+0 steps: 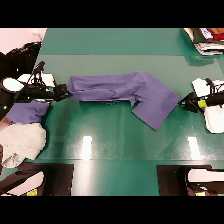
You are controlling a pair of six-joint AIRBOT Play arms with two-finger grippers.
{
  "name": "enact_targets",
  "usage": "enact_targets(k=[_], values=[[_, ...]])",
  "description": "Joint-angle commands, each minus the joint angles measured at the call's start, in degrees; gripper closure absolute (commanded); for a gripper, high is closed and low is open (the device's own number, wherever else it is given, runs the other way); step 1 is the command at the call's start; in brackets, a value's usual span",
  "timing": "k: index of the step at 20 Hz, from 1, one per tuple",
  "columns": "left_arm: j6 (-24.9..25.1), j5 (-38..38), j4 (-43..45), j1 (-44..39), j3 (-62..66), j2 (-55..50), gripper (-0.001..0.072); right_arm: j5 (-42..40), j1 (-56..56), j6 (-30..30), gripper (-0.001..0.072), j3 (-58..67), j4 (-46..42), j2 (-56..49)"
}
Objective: Fold the shirts.
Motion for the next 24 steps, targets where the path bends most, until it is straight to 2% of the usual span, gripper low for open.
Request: enact_targets(k=[1,2,4,5,6,7,9,12,16,21,24], values=[[0.11,0.07,0.35,0.39,0.22,0.11,0.0684,-4.83,2.47,-0.94,0.0266,-0.24,2.6,-2.32],[0.09,0.13,0.35,0.39,0.22,0.11,0.0684,-5.75,3.56,-0.96,0.0298,0.04,2.58,-2.34],[0.09,0.37,0.35,0.39,0.22,0.11,0.0684,-7.13,5.66,-0.98,0.0429,0.28,2.62,-2.29],[0.09,0.31,0.35,0.39,0.22,0.11,0.0684,-7.1,6.71,-1.03,0.0451,0.63,2.45,-2.32],[0.09,-0.07,0.35,0.39,0.22,0.13,0.0684,-7.02,7.61,-1.97,0.0625,1.09,2.45,-2.27],[0.07,-0.7,0.33,0.39,0.22,0.13,0.0685,-6.8,8.2,-2.4,0.0697,1.79,2.45,-1.97],[0.04,-2.32,1.55,0.42,1.46,1.29,0.0685,-6.75,8.5,-2.4,0.0698,3.85,2.45,0.59],[-0.37,-5.42,4.81,0.42,10.12,5.75,0.0685,-5.09,7.89,-2.38,0.0698,12.26,2.23,8.11],[-0.37,-5.25,5.09,0.42,29.31,12.76,0.0685,-5.51,7.85,-2.36,0.0698,28.59,2.25,18.47],[-0.37,-4.92,6.25,0.42,56.22,15.41,0.0685,-10.34,7.78,-2.36,0.0698,44.63,1.97,30.03],[-2.64,-2.73,6.32,0.42,70.23,15.43,0.0685,-10.88,7.8,-2.23,0.0698,51.39,-3.21,35.28]])
